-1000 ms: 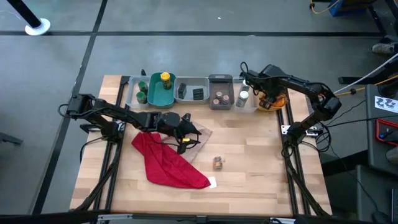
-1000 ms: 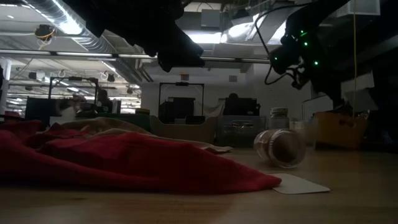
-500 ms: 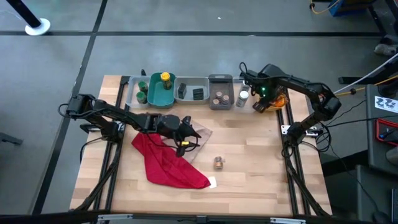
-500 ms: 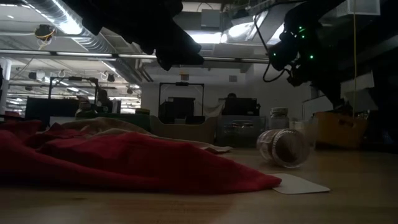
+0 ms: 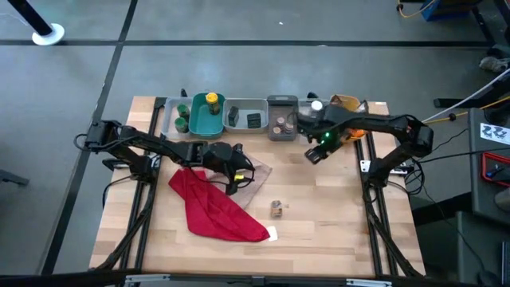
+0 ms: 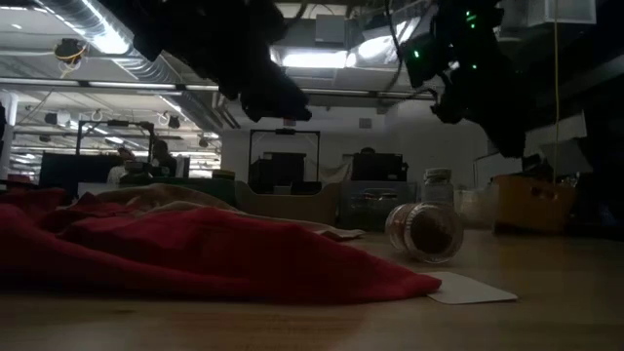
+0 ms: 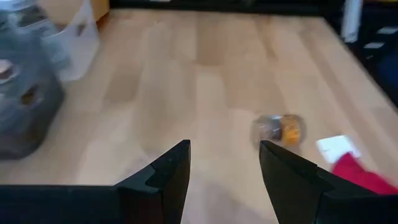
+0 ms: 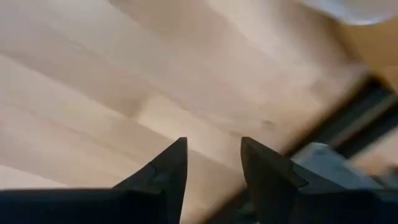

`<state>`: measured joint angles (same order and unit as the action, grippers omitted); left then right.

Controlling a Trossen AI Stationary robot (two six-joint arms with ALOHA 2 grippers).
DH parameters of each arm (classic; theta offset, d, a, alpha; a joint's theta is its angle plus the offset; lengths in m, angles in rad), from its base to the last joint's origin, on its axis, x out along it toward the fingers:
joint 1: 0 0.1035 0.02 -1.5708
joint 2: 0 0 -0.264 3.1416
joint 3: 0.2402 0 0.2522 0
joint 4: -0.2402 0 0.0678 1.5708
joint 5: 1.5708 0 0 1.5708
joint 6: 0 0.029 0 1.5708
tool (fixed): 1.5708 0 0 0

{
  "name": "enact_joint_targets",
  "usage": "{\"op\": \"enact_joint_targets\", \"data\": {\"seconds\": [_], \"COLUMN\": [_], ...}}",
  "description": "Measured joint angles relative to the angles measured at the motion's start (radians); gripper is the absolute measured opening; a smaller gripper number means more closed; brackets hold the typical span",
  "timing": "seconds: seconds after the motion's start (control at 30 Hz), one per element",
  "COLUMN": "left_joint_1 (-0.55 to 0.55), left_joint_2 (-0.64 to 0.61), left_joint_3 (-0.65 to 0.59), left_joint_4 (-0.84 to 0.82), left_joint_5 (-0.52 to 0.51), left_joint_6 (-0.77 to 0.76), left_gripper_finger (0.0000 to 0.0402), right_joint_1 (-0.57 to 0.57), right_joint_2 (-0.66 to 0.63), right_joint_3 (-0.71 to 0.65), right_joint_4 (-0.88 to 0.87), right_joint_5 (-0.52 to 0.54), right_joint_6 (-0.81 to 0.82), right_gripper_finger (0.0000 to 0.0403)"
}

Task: Sort spices by type
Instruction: Put the brown seasoning bottle into the black bin

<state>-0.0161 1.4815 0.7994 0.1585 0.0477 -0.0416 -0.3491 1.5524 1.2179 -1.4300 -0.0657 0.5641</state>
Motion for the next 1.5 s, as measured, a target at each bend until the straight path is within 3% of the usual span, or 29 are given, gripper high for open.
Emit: {"op": "enact_joint_targets", "data": {"seconds": [0.4,0.6,0.93,1.17,1.5], "left_joint_1": [0.136,0.154,0.098,0.031,-0.061], "left_joint_2": [-0.082,-0.086,-0.086,-0.086,-0.086], "left_joint_3": [0.0,0.0,0.0,0.0,0.0], "left_joint_4": [-0.148,-0.206,-0.28,-0.315,-0.36], "left_joint_5": [-0.001,0.0,0.0,0.0,0.0], "left_joint_6": [0.361,0.248,0.067,0.021,0.0], "left_gripper_finger": [0.018,0.018,0.018,0.018,0.018], "right_joint_1": [0.277,0.378,0.45,0.454,0.552], "right_joint_2": [-0.001,0.02,0.093,0.104,0.126], "right_joint_3": [0.0,0.0,-0.002,-0.002,-0.001], "right_joint_4": [0.573,0.829,0.834,0.835,0.834], "right_joint_5": [-0.126,-0.131,-0.155,-0.163,-0.062], "right_joint_6": [0.479,0.551,0.586,0.595,0.849], "right_gripper_finger": [0.015,0.0151,0.0206,0.0216,0.0216]}}
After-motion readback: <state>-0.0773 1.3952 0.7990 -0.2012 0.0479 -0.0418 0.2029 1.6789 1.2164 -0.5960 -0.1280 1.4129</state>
